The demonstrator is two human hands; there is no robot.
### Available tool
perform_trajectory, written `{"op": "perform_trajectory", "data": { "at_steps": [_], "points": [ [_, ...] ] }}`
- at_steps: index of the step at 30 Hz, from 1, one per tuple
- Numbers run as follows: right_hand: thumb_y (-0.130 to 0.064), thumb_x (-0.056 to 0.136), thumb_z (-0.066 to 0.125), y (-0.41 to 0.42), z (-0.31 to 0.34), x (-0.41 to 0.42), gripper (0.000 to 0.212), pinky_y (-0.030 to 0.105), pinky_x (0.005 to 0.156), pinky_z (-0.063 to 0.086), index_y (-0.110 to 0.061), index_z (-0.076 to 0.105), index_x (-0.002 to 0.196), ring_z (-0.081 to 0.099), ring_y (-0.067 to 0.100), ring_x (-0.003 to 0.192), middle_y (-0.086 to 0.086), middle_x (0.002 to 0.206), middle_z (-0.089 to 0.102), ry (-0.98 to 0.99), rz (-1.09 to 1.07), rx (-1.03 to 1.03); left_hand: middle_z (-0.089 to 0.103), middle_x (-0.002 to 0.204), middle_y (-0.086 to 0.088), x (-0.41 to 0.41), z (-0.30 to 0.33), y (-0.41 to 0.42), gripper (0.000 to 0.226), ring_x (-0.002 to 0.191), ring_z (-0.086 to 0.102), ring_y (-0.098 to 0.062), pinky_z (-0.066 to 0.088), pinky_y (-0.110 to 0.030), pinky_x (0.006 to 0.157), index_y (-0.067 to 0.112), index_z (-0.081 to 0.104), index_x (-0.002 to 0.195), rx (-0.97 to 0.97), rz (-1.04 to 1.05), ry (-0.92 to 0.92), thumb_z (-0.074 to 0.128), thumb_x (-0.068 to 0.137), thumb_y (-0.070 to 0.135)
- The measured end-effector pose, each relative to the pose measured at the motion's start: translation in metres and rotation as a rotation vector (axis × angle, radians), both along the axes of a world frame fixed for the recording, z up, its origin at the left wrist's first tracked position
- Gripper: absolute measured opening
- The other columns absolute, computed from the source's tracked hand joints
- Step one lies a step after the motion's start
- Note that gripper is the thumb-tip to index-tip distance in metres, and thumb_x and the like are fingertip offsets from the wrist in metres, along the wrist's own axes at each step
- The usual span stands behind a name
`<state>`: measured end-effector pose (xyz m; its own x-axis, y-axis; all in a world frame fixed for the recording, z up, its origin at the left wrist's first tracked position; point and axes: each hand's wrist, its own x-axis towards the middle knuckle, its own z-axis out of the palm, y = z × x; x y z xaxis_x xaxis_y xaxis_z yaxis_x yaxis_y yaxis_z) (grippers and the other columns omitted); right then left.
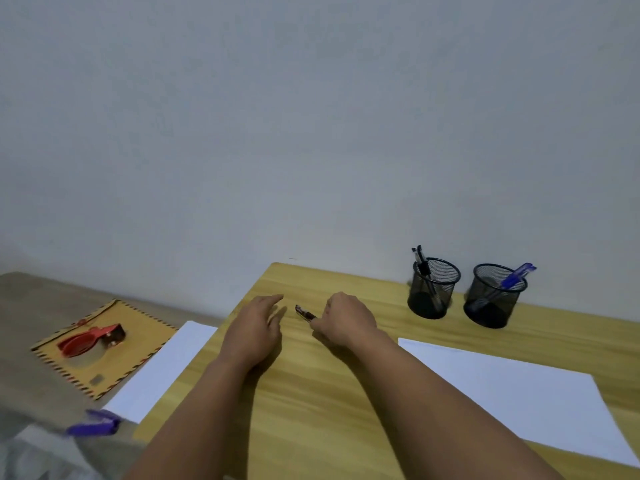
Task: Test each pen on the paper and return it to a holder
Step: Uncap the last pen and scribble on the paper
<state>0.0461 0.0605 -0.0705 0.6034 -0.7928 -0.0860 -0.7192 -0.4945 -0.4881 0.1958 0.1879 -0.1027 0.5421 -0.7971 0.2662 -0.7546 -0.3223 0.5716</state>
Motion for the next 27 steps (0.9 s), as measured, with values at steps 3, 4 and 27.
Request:
{"op": "perform_trajectory", "data": {
  "at_steps": [3,4,27],
  "points": [
    [-0.017,0.092,0.077,-0.006,0.006,-0.037,0.014,0.034,0.071,0.061,-0.003,0.075,0.093,0.073,0.016,0.074,0.004,0.086,0.080,-0.229,0.034,0.217,0.058,0.142,0.007,-0.020,0.008,0.000,0.051,0.125,0.057,-0.014,0.046,-0.028,0.102,0.030,0.054,0.145,0.015,-0.109,0.070,0.064,0.096,0.020],
    [-0.011,0.093,0.078,-0.008,0.010,-0.051,0.011,0.030,0.063,0.059,0.000,0.075,0.092,0.070,0.015,0.067,0.007,0.084,0.078,-0.305,0.019,0.287,0.064,0.133,0.008,-0.027,0.011,-0.001,0.044,0.117,0.062,-0.011,0.049,-0.026,0.097,0.031,0.061,0.138,0.023,-0.121,0.081,0.066,0.095,0.024],
    [-0.028,0.114,0.052,-0.058,0.077,-0.231,0.036,0.015,0.036,0.024,-0.017,0.057,0.080,0.034,0.004,0.035,-0.007,0.051,0.041,-1.531,-0.597,0.814,0.060,0.070,-0.011,-0.156,0.081,-0.040,0.020,0.063,0.059,-0.018,0.060,-0.030,0.069,-0.004,0.072,0.096,0.274,-0.556,1.054,0.066,0.098,0.014]
  ]
}}
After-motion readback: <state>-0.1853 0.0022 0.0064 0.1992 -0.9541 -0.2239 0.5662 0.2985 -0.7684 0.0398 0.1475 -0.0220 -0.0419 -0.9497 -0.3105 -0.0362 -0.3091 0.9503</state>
